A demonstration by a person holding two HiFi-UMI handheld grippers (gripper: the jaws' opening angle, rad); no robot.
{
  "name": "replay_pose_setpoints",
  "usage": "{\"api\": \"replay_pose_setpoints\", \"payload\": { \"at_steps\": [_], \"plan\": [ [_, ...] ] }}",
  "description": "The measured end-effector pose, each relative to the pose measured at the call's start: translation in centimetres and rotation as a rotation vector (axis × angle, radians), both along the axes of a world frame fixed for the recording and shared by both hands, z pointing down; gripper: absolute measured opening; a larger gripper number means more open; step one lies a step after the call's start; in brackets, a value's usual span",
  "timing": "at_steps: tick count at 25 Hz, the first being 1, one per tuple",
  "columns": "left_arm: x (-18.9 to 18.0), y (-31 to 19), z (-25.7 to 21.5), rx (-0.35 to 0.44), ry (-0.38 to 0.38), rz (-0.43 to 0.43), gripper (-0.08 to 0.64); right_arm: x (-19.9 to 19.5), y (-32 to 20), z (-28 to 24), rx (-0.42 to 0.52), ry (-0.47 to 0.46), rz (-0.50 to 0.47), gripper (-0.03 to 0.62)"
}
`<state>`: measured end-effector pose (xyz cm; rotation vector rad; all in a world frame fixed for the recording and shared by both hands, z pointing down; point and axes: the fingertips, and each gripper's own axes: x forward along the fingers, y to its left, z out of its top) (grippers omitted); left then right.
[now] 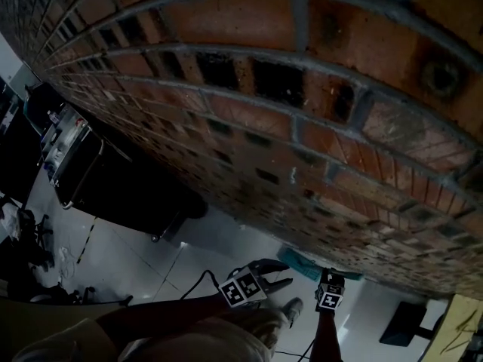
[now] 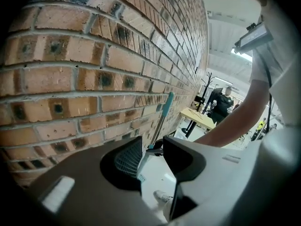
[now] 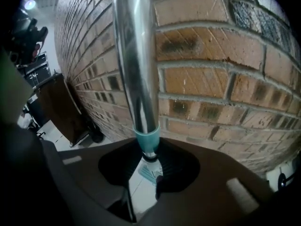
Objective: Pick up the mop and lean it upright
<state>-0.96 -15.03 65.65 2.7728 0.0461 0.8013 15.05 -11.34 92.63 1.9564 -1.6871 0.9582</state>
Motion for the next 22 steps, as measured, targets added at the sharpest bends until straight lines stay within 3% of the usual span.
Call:
{"api": "replay_pose_setpoints", "payload": {
  "at_steps": [16, 22],
  "plan": [
    [-1.2, 0.0, -5.3, 0.017, 0.125, 0.021, 0.158, -3.3, 2.0, -15.7, 0.131, 0.083, -0.010, 0.104],
    [-2.1, -0.2, -6.8, -0.002, 0.158, 0.009, 0.158, -4.7, 3.5, -20.2, 0.133, 0.081, -0.018, 0.104]
  ]
}}
